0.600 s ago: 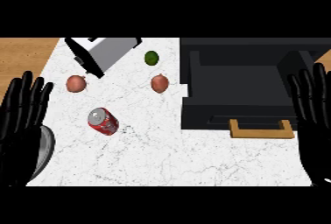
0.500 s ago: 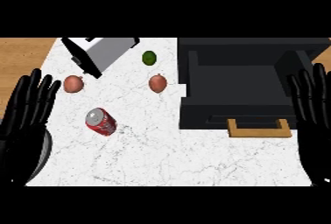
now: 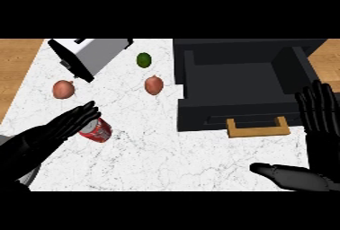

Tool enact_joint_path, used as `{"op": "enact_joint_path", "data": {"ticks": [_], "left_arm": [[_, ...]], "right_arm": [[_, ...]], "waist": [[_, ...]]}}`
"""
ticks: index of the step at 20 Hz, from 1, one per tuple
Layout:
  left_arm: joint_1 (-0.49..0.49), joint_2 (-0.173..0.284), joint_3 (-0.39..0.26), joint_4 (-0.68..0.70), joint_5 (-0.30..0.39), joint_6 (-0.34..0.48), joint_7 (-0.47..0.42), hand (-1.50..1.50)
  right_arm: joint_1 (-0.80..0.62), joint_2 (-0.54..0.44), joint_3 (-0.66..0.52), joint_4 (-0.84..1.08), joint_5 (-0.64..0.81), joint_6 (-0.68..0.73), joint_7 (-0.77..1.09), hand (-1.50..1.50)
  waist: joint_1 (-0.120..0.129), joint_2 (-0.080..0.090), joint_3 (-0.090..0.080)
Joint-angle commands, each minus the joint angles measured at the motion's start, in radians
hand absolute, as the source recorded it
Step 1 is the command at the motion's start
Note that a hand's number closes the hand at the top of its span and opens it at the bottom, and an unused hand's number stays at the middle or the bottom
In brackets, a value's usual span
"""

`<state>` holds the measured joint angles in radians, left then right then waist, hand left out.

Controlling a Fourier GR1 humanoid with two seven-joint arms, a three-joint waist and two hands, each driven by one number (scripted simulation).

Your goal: Pick up the can, place it into the drawer and close the drawer

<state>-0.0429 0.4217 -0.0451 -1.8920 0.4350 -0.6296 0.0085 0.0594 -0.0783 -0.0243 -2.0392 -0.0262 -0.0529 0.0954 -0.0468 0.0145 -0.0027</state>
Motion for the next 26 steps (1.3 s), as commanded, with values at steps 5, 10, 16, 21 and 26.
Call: {"op": "enact_joint_path", "data": {"ticks": [5,10,16,21,26], "left_arm": [[-0.105,0.33,0.193,0.373,0.344,-0.431,-0.043,-1.5],[-0.168,0.339,0.228,0.562,0.28,-0.591,-0.09,-1.5],[-0.25,0.435,0.168,0.652,0.465,-0.56,-0.002,-1.5],[-0.237,0.472,0.093,0.683,0.578,-0.518,0.069,-1.5],[-0.205,0.51,0.026,0.629,0.708,-0.466,0.144,-1.5]], "right_arm": [[0.157,-0.047,-0.102,-0.065,-0.074,0.042,0.017,-1.5],[0.202,-0.074,-0.209,-0.036,-0.167,0.101,-0.031,-1.5],[0.283,-0.055,-0.201,-0.075,-0.167,0.141,-0.045,-1.5],[0.269,-0.094,-0.253,-0.076,-0.234,0.181,-0.027,-1.5],[0.299,-0.105,-0.308,-0.055,-0.271,0.219,-0.076,-1.5]], "waist": [[0.005,-0.01,0.002],[0.028,-0.012,0.002],[0.021,-0.012,0.003],[0.014,-0.009,0.003],[0.019,-0.011,0.004]]}}
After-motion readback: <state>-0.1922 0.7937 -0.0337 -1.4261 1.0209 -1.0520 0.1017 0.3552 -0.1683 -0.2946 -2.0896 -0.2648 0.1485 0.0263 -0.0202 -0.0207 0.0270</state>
